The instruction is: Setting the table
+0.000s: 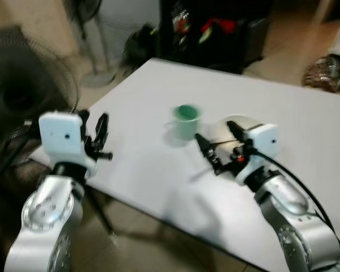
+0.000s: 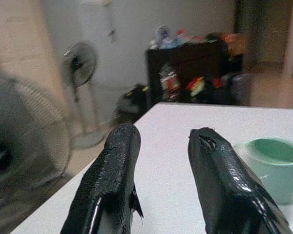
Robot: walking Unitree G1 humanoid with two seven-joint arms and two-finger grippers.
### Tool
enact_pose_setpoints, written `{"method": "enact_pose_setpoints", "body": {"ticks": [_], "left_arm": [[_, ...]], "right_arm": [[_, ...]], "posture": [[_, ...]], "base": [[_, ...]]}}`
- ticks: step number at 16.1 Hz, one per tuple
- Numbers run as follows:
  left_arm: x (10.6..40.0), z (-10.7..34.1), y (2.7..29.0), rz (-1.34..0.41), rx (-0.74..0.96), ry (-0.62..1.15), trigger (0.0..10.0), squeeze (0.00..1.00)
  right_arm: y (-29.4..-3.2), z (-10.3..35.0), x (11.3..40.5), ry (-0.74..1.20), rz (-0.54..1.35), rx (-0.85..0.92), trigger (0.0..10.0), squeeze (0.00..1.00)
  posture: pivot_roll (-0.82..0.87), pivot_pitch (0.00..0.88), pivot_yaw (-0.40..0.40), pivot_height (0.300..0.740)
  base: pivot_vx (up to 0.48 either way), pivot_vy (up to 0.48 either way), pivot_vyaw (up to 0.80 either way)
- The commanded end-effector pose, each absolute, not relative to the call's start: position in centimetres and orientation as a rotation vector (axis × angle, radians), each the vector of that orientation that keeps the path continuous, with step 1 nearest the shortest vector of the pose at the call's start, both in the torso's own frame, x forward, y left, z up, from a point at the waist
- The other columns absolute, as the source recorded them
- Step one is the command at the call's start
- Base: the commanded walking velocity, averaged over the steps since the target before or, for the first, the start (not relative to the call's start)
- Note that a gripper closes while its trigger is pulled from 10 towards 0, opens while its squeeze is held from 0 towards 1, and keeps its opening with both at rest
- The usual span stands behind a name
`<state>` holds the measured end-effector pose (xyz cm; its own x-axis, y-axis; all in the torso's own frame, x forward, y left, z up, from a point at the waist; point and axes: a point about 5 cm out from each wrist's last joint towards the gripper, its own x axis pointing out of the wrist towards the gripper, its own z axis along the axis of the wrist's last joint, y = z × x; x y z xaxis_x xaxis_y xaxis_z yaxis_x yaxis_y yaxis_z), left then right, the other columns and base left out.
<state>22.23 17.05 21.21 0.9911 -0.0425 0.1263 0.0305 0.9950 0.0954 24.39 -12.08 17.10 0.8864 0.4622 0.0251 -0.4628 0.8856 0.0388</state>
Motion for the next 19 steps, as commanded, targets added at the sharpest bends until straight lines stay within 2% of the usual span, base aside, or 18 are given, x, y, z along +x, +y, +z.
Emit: {"method": "enact_pose_setpoints", "body": {"ticks": [1, 13, 16, 19], "left_arm": [[22.1, 20.9, 17.4, -0.023, 0.103, -0.105, 10.0, 0.00], [22.3, 21.0, 17.8, -0.033, 0.138, -0.097, 10.0, 0.00], [22.4, 21.0, 17.8, -0.039, 0.146, -0.092, 10.0, 0.00], [22.7, 20.8, 18.3, -0.017, 0.227, -0.069, 10.0, 0.00]], "right_arm": [[-11.4, 17.5, 24.3, -0.035, 0.513, 0.051, 10.0, 0.00], [-11.5, 17.0, 24.2, -0.016, 0.505, 0.069, 10.0, 0.00], [-11.7, 16.7, 24.1, -0.007, 0.486, 0.087, 10.0, 0.00], [-12.0, 16.1, 23.9, 0.015, 0.459, 0.119, 10.0, 0.00]], "posture": [[0.04, 0.000, 0.034, 0.740], [0.04, 0.000, 0.033, 0.740], [0.04, 0.000, 0.038, 0.740], [0.03, 0.000, 0.050, 0.740]], "base": [[0.000, 0.311, 0.80], [0.000, 0.312, 0.79], [0.000, 0.287, 0.14], [0.000, -0.160, 0.00]]}}
